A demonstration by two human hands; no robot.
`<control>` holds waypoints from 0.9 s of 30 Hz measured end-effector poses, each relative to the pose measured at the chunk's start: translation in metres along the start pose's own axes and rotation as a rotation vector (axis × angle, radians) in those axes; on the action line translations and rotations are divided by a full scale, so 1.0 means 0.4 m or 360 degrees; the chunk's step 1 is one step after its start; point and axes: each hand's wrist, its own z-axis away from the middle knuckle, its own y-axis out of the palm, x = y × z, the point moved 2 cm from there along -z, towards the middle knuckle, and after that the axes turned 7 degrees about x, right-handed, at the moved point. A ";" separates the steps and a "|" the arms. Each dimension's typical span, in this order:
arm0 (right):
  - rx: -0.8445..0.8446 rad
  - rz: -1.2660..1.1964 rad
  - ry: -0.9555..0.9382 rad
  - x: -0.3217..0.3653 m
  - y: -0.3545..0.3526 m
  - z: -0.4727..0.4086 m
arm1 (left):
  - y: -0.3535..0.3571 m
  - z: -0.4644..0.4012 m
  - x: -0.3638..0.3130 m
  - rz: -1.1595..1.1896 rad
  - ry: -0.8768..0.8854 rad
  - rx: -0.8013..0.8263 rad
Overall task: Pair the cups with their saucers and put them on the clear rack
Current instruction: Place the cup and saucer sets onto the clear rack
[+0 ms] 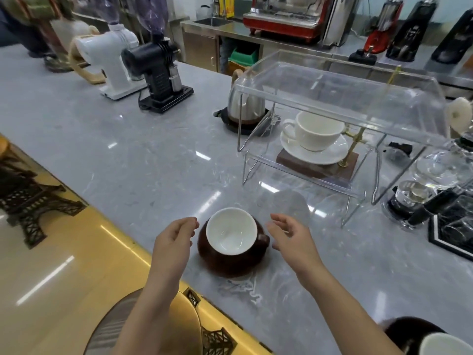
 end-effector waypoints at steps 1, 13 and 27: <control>0.0006 -0.0013 0.0027 -0.007 0.003 -0.001 | -0.001 0.001 0.007 -0.0013 -0.0027 0.0003; 0.0132 -0.0100 0.0272 -0.026 0.041 -0.030 | 0.014 -0.017 0.043 0.0103 -0.0420 0.0129; 0.0180 -0.0286 0.0360 -0.040 0.047 -0.047 | -0.005 -0.057 0.043 0.0053 -0.0425 0.0268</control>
